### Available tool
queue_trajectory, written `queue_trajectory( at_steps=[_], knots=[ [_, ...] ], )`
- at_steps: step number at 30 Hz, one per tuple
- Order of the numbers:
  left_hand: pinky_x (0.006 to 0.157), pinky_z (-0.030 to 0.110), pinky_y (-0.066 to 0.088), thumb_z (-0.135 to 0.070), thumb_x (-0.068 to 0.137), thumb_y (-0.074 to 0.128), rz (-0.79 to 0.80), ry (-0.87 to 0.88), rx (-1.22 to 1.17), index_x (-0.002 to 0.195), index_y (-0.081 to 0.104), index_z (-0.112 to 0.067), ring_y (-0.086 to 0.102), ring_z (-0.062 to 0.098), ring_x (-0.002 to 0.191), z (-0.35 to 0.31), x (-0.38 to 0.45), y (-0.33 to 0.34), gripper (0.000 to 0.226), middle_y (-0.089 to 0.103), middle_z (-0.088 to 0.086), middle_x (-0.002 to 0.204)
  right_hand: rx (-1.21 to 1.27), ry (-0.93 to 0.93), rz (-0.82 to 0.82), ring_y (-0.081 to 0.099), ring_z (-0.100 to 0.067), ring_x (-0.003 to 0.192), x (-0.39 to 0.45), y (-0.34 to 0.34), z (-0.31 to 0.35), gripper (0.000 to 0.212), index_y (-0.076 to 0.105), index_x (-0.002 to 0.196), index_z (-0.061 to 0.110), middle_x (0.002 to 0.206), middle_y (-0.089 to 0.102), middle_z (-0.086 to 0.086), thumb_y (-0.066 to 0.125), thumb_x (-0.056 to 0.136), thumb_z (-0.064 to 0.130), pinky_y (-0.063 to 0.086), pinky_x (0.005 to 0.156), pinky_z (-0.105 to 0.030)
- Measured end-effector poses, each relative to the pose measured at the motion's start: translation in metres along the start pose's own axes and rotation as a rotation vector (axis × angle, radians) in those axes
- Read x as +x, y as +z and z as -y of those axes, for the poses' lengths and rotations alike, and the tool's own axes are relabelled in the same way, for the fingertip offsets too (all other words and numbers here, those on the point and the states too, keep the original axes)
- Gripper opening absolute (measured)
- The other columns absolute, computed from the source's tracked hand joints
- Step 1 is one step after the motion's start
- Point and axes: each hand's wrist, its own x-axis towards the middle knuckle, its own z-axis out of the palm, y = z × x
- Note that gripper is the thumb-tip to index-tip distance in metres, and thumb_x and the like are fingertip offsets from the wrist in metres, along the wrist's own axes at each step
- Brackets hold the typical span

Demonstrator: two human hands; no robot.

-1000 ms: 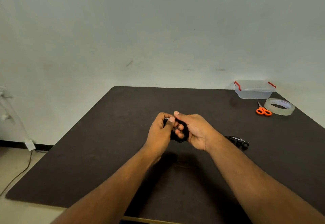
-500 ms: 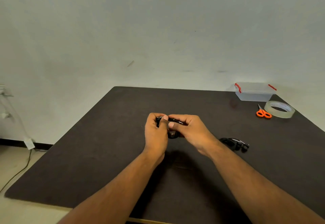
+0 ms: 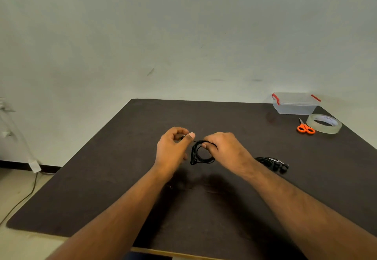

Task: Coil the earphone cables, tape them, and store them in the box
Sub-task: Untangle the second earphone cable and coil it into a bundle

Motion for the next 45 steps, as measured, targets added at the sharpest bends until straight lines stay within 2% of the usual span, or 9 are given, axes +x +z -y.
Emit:
queue_trajectory(
  at_steps=[3,7,15,23,26,31,35,38,45],
  knots=[
    [0.066,0.023,0.052,-0.052,0.082,0.067,0.050,0.011,0.049,0.119,0.054,-0.036,0.064,0.010,0.089,0.001,0.001,-0.001,0.043,0.059,-0.009,0.111,-0.023,0.015,0.010,0.058,-0.011,0.063,0.001,-0.004,0.002,0.024,0.065,0.079,0.013,0.070,0.060,0.003,0.054,0.097,0.026,0.045,0.058,-0.025],
    [0.076,0.028,0.058,-0.039,0.075,0.079,0.219,0.075,0.120,0.125,0.053,-0.034,0.067,0.012,0.086,0.002,-0.009,0.000,0.057,0.059,-0.009,0.108,-0.012,0.064,0.025,0.058,-0.014,0.061,0.005,-0.010,0.004,0.023,0.067,0.081,0.013,0.069,0.062,0.000,0.052,0.096,0.021,0.046,0.057,-0.028],
    [0.067,0.030,0.061,-0.016,0.085,0.073,0.196,-0.029,0.114,0.092,0.073,-0.021,0.071,0.013,0.071,0.001,-0.013,-0.004,0.009,0.071,-0.001,0.085,-0.158,0.072,0.098,0.061,-0.017,0.073,0.004,-0.016,0.002,0.024,0.067,0.091,0.014,0.083,0.065,-0.001,0.048,0.099,0.026,0.048,0.065,-0.030],
    [0.082,0.018,0.041,-0.021,0.086,0.072,0.013,0.390,0.582,0.108,0.074,-0.021,0.051,0.006,0.093,0.001,0.005,-0.012,0.022,0.052,-0.005,0.102,0.048,0.074,0.154,0.061,-0.013,0.061,0.003,-0.016,0.007,0.029,0.059,0.067,0.023,0.068,0.064,0.002,0.056,0.095,0.026,0.045,0.056,-0.025],
    [0.074,0.016,0.041,-0.013,0.085,0.071,0.120,0.302,0.432,0.105,0.076,-0.021,0.055,0.003,0.082,0.004,0.007,-0.005,0.021,0.058,-0.007,0.088,0.247,0.120,0.109,0.067,-0.011,0.065,0.000,-0.020,0.013,0.020,0.072,0.080,0.017,0.070,0.070,0.001,0.059,0.094,0.022,0.051,0.061,-0.022],
    [0.064,0.030,0.049,0.003,0.094,0.048,0.463,-0.220,-0.284,0.110,0.072,-0.010,0.063,0.020,0.079,-0.006,0.002,-0.002,0.032,0.073,0.017,0.094,0.277,0.132,0.067,0.067,-0.008,0.071,-0.002,-0.022,0.013,0.018,0.074,0.087,0.019,0.074,0.071,0.005,0.058,0.094,0.021,0.052,0.067,-0.022],
    [0.065,0.033,0.052,-0.013,0.095,0.040,0.500,-0.435,-0.545,0.105,0.068,-0.003,0.060,0.021,0.073,-0.013,0.000,-0.007,0.030,0.068,0.016,0.089,0.226,0.109,0.013,0.065,-0.011,0.074,-0.003,-0.021,0.010,0.019,0.074,0.088,0.018,0.075,0.070,0.004,0.056,0.095,0.022,0.051,0.066,-0.025],
    [0.068,0.035,0.050,-0.033,0.096,0.050,0.522,-0.369,-0.443,0.105,0.069,-0.001,0.064,0.021,0.073,-0.010,0.000,-0.008,0.038,0.070,0.016,0.089,0.222,0.083,-0.010,0.065,-0.009,0.070,-0.003,-0.017,0.009,0.019,0.074,0.087,0.019,0.074,0.070,0.006,0.056,0.095,0.021,0.053,0.065,-0.025],
    [0.063,0.027,0.046,-0.028,0.092,0.062,0.487,-0.224,-0.168,0.100,0.070,-0.005,0.066,0.013,0.085,-0.005,-0.005,-0.003,0.026,0.074,0.010,0.097,0.194,0.059,-0.015,0.065,-0.012,0.070,-0.002,-0.011,0.005,0.018,0.073,0.086,0.021,0.074,0.070,0.005,0.057,0.093,0.020,0.056,0.066,-0.035]
  ],
)
